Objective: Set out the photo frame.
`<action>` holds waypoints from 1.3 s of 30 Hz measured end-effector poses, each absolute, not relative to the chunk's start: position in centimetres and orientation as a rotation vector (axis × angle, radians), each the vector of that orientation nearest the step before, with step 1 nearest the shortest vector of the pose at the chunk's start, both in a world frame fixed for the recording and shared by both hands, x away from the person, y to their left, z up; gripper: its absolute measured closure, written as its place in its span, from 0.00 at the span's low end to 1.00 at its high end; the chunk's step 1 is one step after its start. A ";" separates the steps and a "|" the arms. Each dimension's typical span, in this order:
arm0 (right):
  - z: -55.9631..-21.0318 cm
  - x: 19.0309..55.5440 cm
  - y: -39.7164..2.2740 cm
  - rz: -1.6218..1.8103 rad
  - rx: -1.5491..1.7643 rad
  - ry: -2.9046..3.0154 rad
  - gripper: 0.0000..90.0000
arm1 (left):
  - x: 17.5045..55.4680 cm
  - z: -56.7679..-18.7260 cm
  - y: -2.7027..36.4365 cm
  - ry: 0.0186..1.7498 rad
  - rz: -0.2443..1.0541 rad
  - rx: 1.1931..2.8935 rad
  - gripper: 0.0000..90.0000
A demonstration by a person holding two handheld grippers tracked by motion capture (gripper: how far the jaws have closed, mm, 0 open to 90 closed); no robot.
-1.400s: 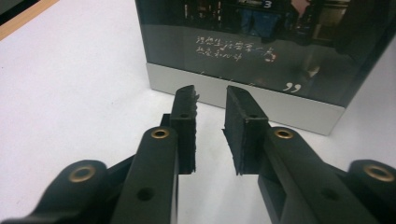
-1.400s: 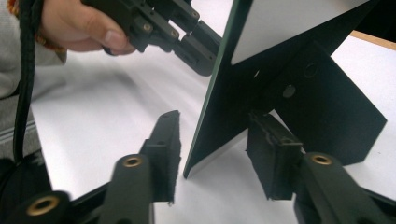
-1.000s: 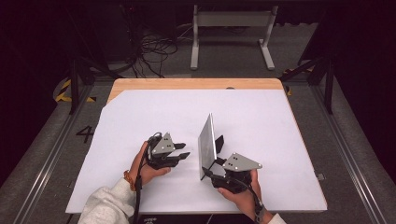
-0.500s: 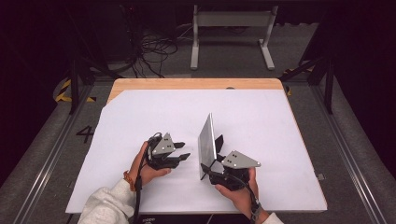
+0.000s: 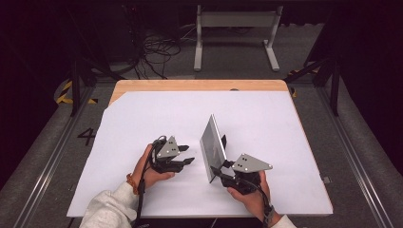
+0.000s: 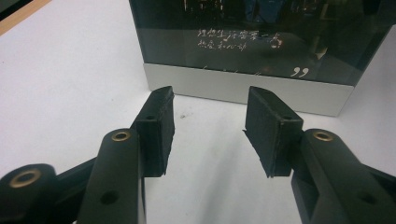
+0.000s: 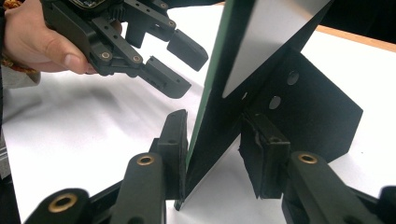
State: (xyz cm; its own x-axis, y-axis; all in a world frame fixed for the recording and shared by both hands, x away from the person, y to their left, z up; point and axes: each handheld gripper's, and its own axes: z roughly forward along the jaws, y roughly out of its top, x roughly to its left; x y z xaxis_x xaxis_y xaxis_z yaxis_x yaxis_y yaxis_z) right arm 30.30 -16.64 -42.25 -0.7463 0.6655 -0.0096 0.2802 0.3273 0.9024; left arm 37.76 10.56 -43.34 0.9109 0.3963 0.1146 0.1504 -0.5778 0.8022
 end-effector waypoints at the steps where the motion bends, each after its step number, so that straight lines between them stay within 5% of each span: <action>1: -42.3 30.3 -16.7 1.395 0.842 2.218 0.70 | 37.8 -43.3 10.6 0.390 0.353 2.185 0.58; 18: -42.0 30.8 -18.3 1.402 0.835 2.251 0.77 | 39.4 -43.6 9.3 0.399 0.323 2.170 0.51; 39: -41.6 31.2 -19.4 1.378 0.832 2.288 0.81 | 42.6 -44.0 8.1 0.438 0.261 2.192 0.17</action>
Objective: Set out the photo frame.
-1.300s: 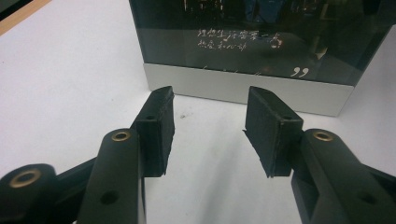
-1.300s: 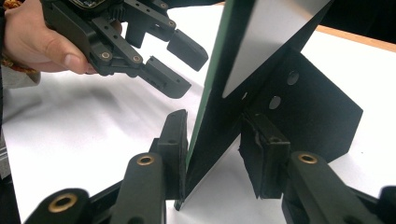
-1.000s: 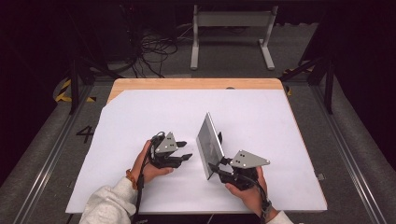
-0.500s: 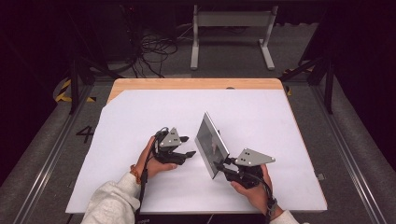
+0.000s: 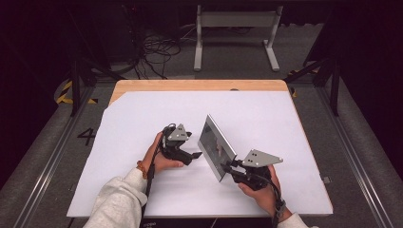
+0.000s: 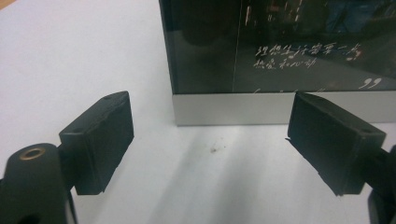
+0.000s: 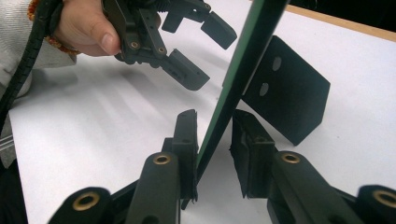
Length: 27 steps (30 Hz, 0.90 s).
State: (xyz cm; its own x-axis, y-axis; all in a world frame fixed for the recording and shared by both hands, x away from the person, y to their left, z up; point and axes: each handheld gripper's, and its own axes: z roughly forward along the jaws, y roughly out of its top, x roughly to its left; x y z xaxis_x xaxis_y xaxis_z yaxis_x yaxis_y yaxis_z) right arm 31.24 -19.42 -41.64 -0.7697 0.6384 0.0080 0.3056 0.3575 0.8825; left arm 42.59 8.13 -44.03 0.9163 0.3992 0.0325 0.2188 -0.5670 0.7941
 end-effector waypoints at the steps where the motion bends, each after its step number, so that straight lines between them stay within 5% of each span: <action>1: -41.6 31.2 -19.5 1.376 0.836 2.287 0.81 | 42.7 -44.1 8.0 0.439 0.262 2.192 0.16; 19: -41.5 31.3 -20.1 1.374 0.843 2.294 0.83 | 44.3 -44.9 5.5 0.370 0.146 2.206 0.13; 27: -41.5 31.4 -20.3 1.369 0.827 2.305 0.83 | 44.1 -44.7 5.2 0.307 0.129 2.220 0.19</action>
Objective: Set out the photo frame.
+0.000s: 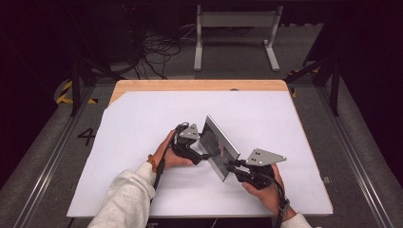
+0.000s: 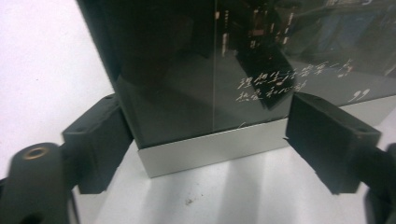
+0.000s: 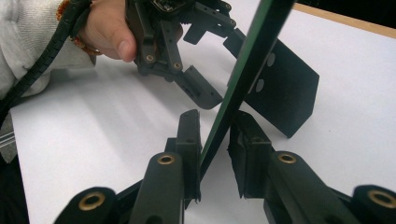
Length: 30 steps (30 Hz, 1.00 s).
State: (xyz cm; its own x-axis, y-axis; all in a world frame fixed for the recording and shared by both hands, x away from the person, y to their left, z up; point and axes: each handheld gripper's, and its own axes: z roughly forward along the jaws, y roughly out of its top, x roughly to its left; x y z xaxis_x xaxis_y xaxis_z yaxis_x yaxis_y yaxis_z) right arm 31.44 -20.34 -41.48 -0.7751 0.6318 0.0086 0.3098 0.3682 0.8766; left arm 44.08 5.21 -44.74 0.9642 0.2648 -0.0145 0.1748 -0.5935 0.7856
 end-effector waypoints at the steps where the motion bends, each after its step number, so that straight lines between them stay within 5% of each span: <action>1: -41.5 31.4 -20.4 1.365 0.826 2.304 0.83 | 44.1 -44.8 5.2 0.307 0.128 2.222 0.20; 9: -41.4 31.2 -21.1 1.325 0.851 2.265 0.88 | 43.8 -44.3 6.2 0.306 0.159 2.252 0.43; 30: -41.5 31.1 -23.1 1.365 0.940 2.202 0.86 | 41.5 -43.6 7.3 0.327 0.222 2.277 0.75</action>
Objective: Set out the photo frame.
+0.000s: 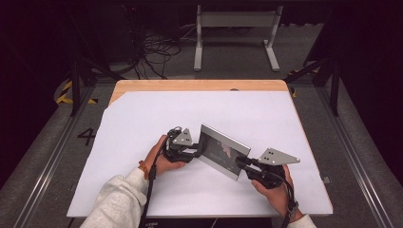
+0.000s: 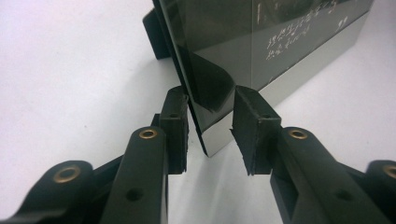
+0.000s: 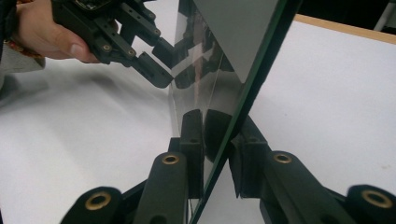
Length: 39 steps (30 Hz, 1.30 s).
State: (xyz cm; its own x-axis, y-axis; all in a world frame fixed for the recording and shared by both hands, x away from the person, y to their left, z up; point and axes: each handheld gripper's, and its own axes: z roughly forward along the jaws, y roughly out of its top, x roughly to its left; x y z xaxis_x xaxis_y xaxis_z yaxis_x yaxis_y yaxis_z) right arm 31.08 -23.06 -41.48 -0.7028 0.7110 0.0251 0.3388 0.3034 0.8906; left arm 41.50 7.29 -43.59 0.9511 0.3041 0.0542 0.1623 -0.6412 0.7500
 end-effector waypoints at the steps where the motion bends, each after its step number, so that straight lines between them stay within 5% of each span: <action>1: -41.5 31.0 -23.1 1.360 0.941 2.202 0.85 | 41.5 -43.5 7.3 0.321 0.228 2.275 0.75; 4: -41.3 30.7 -23.5 1.358 0.948 2.184 0.81 | 41.5 -43.3 7.5 0.325 0.219 2.229 0.72; 13: -41.1 29.9 -23.8 1.328 0.909 2.188 0.90 | 41.7 -43.4 7.0 0.323 0.199 2.176 0.64; 39: -41.5 31.3 -23.2 1.286 0.925 2.166 0.88 | 39.1 -43.0 9.0 0.369 0.275 2.219 0.78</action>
State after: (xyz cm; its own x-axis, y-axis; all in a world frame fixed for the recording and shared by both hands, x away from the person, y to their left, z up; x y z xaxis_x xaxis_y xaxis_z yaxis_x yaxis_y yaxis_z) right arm 31.28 -23.15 -41.49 -0.6713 0.7399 -0.0437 0.3158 0.3389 0.8862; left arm 39.10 9.00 -43.04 0.9323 0.3548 0.0698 0.1684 -0.5969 0.7845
